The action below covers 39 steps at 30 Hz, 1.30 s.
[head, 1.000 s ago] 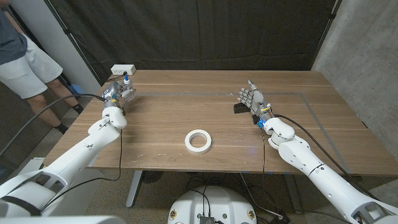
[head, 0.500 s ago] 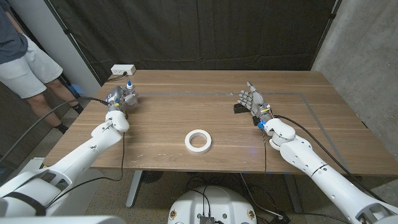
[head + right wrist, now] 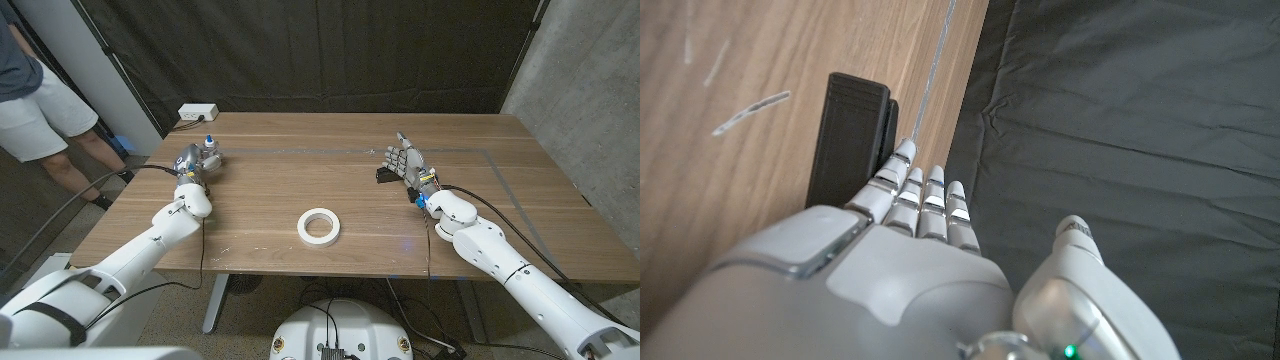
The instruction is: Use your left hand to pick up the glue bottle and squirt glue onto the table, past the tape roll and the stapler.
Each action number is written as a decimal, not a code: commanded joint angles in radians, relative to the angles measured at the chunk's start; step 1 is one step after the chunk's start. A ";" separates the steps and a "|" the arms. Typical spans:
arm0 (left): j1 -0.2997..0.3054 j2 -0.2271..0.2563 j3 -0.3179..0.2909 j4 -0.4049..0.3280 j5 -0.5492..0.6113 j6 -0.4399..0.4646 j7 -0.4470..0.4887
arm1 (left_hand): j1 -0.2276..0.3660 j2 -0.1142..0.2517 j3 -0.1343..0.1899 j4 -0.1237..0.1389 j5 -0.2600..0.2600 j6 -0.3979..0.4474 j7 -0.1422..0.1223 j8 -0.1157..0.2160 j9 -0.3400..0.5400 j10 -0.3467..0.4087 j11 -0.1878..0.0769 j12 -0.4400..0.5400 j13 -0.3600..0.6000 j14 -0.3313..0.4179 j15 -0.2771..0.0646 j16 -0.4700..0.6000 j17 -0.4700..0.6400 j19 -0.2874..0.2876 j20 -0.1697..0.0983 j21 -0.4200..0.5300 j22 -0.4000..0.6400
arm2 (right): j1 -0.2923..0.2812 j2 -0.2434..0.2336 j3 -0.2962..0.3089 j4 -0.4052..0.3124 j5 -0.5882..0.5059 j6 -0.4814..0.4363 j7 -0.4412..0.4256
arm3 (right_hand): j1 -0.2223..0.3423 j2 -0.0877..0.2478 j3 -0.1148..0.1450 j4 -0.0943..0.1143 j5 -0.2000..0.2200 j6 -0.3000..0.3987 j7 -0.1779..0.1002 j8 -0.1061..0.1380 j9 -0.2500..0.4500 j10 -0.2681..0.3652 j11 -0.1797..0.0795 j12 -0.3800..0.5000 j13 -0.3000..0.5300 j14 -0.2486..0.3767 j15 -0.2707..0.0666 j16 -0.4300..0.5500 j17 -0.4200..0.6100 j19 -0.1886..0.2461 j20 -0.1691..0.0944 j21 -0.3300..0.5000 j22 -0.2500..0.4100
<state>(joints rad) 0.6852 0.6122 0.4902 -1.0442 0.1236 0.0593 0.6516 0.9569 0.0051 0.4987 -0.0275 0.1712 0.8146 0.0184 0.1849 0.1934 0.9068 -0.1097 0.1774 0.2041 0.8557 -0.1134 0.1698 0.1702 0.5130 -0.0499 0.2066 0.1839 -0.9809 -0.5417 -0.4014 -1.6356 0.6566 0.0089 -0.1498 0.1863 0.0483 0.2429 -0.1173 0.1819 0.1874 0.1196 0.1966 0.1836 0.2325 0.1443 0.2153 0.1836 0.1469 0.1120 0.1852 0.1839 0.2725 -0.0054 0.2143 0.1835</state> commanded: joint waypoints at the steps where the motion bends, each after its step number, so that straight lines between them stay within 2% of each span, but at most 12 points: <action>1: 0.004 -0.022 0.003 0.034 -0.058 -0.048 -0.012 | -0.008 -0.001 0.005 -0.002 0.005 -0.026 -0.001 0.001 0.003 -0.037 0.005 -0.001 0.003 -0.035 -0.015 0.000 0.004 -0.021 -0.020 -0.006 0.003 | -0.008 -0.018 0.005 -0.024 0.000 -0.019 -0.007 | 0.008 0.001 0.002 -0.003 -0.002 0.003 -0.003 -0.001 0.005 0.007 -0.001 0.000 0.004 0.003 0.005 -0.002 0.002 0.003 0.000 0.000 0.003; 5: 0.003 -0.013 0.003 0.040 -0.079 -0.066 -0.053 | -0.018 -0.006 0.000 -0.001 0.007 -0.072 -0.009 -0.001 0.004 -0.093 0.011 -0.003 0.004 -0.086 -0.002 0.001 0.005 -0.057 -0.010 -0.013 0.001 | -0.006 -0.028 0.004 -0.035 0.000 -0.033 -0.005 | 0.008 0.001 0.002 -0.003 -0.002 0.004 -0.003 -0.001 0.005 0.007 -0.001 0.000 0.004 0.003 0.005 -0.002 0.002 0.002 0.000 0.000 0.003; 7: 0.005 -0.009 0.001 0.028 -0.081 -0.052 -0.056 | -0.028 -0.010 -0.005 0.003 0.008 -0.098 0.002 -0.001 0.004 -0.125 0.025 -0.003 0.004 -0.116 0.007 0.001 0.006 -0.078 -0.003 -0.015 0.000 | -0.002 -0.033 0.003 -0.040 -0.002 -0.039 -0.003 | 0.008 0.001 0.002 -0.004 -0.002 0.004 -0.004 -0.001 0.005 0.008 -0.002 0.000 0.004 0.003 0.004 -0.002 0.002 0.002 0.000 0.000 0.003; 12: 0.020 -0.006 -0.011 0.006 -0.098 -0.047 -0.050 | -0.032 -0.012 -0.007 0.004 0.009 -0.120 0.002 0.000 0.004 -0.152 0.030 -0.002 0.005 -0.143 0.016 0.001 0.006 -0.096 0.004 -0.016 0.000 | 0.007 -0.032 -0.002 -0.037 -0.009 -0.033 0.003 | 0.008 0.001 0.002 -0.004 -0.003 0.003 -0.004 -0.001 0.005 0.008 -0.001 0.000 0.004 0.004 0.004 -0.002 0.002 0.002 0.001 0.000 0.003; 18: 0.024 -0.018 -0.021 0.021 -0.120 -0.078 -0.051 | -0.035 -0.013 -0.009 0.004 0.011 -0.139 0.009 -0.001 0.005 -0.168 0.029 -0.001 0.005 -0.158 0.018 0.003 0.007 -0.104 0.006 -0.015 -0.001 | 0.010 -0.029 -0.004 -0.043 -0.006 -0.047 -0.004 | 0.008 0.002 0.002 -0.003 -0.003 0.004 -0.003 -0.001 0.005 0.009 -0.001 0.001 0.004 0.004 0.004 -0.001 0.002 0.002 0.001 0.000 0.003; 23: 0.016 -0.038 -0.024 0.044 -0.137 -0.095 -0.050 | -0.032 -0.004 -0.004 0.004 0.013 -0.151 0.015 -0.001 0.005 -0.174 0.030 0.002 0.005 -0.161 0.021 0.007 0.007 -0.096 0.007 -0.010 -0.001 | 0.010 -0.030 -0.003 -0.048 -0.012 -0.042 -0.008 | 0.008 0.002 0.001 -0.003 -0.003 0.004 -0.004 -0.001 0.005 0.010 0.001 0.001 0.004 0.004 0.004 -0.001 0.002 0.003 0.002 0.000 0.003; 26: 0.004 -0.055 -0.027 0.063 -0.150 -0.120 -0.051 | -0.011 0.020 0.013 -0.004 0.011 -0.125 0.023 0.019 0.006 -0.136 0.025 0.023 0.006 -0.116 0.011 0.025 0.006 -0.047 0.005 0.011 -0.001 | 0.003 -0.030 0.001 -0.058 -0.011 -0.041 -0.019 | 0.008 0.002 0.001 -0.003 -0.002 0.004 -0.004 -0.001 0.005 0.010 0.000 0.001 0.004 0.004 0.003 -0.001 0.002 0.003 0.002 0.000 0.003; 39: -0.063 -0.087 0.000 0.129 -0.162 -0.187 -0.114 | -0.005 0.034 0.020 -0.006 0.008 -0.127 0.036 0.020 0.007 -0.134 0.034 0.023 0.006 -0.101 0.017 0.025 0.004 -0.031 0.010 0.016 -0.001 | -0.035 -0.045 0.016 -0.106 -0.015 -0.041 -0.054 | 0.006 0.003 0.001 -0.002 -0.002 0.005 -0.005 0.000 0.005 0.012 0.000 0.001 0.004 0.004 0.003 -0.001 0.002 0.003 0.002 0.000 0.004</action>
<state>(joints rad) 0.6641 0.5491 0.4729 -0.9598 -0.0230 -0.0797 0.5817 0.9512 0.0283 0.5125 -0.0330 0.1750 0.6900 0.0483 0.1969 0.1980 0.7715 -0.0787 0.1930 0.2071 0.7468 -0.0784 0.1897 0.1715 0.4700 -0.0372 0.2203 0.1809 -0.9909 -0.5765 -0.3977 -1.7045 0.6430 -0.0305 -0.1757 0.1863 0.0483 0.2429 -0.1172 0.1819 0.1874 0.1196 0.1966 0.1836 0.2325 0.1443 0.2153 0.1836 0.1470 0.1118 0.1852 0.1837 0.2725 -0.0054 0.2144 0.1835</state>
